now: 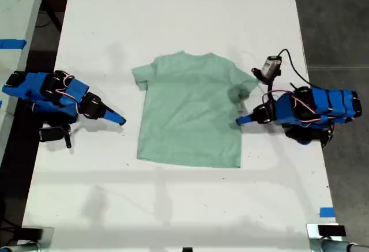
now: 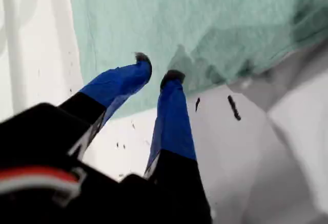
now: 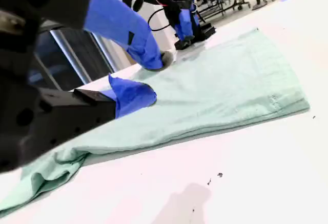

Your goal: Fold t shirt

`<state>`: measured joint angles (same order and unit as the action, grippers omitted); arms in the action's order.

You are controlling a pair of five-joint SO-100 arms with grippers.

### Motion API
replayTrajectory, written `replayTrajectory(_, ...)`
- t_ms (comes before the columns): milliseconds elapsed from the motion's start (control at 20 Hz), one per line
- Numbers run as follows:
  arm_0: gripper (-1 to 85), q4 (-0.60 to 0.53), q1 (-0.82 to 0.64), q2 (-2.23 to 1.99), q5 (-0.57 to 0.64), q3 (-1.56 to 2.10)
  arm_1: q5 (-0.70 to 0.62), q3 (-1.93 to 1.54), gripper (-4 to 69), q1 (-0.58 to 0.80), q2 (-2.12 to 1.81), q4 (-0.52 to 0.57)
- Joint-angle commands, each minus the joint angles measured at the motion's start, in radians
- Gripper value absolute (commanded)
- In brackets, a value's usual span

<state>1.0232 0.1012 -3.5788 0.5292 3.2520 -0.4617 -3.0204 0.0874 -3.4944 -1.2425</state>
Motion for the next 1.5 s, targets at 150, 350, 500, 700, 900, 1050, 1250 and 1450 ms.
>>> replayTrajectory(150, 6.3, -0.012, 0.008, -0.011, 0.008, 0.041, -0.212, 0.568, 25.7, 0.476, 0.615, -0.170)
replayTrajectory(350, 6.3, -0.012, 0.008, -0.011, 0.008, 0.041, -0.359, 0.601, 32.4, 0.821, 0.856, -0.098)
replayTrajectory(500, 6.3, -0.012, 0.008, -0.011, 0.008, 0.041, -0.422, 0.591, 31.2, 1.003, 1.051, 0.029)
replayTrajectory(700, 6.3, -0.012, 0.008, -0.011, 0.008, 0.041, -0.459, 0.669, 25.5, 1.063, 1.336, 0.181)
replayTrajectory(900, 6.3, -0.012, 0.008, -0.011, 0.008, 0.041, -0.436, 0.753, 12.8, 1.008, 1.523, 0.265)
replayTrajectory(1050, 6.3, -0.012, 0.008, -0.011, 0.008, 0.041, -0.388, 0.755, -1.3, 0.950, 1.488, 0.265)
replayTrajectory(1250, 6.3, -0.012, 0.008, -0.011, 0.008, 0.041, -0.347, 0.776, -1.1, 0.907, 1.278, 0.158)
replayTrajectory(1450, 6.3, -0.012, 0.008, -0.011, 0.008, 0.041, -0.345, 1.002, -1.1, 0.719, 1.200, 0.064)
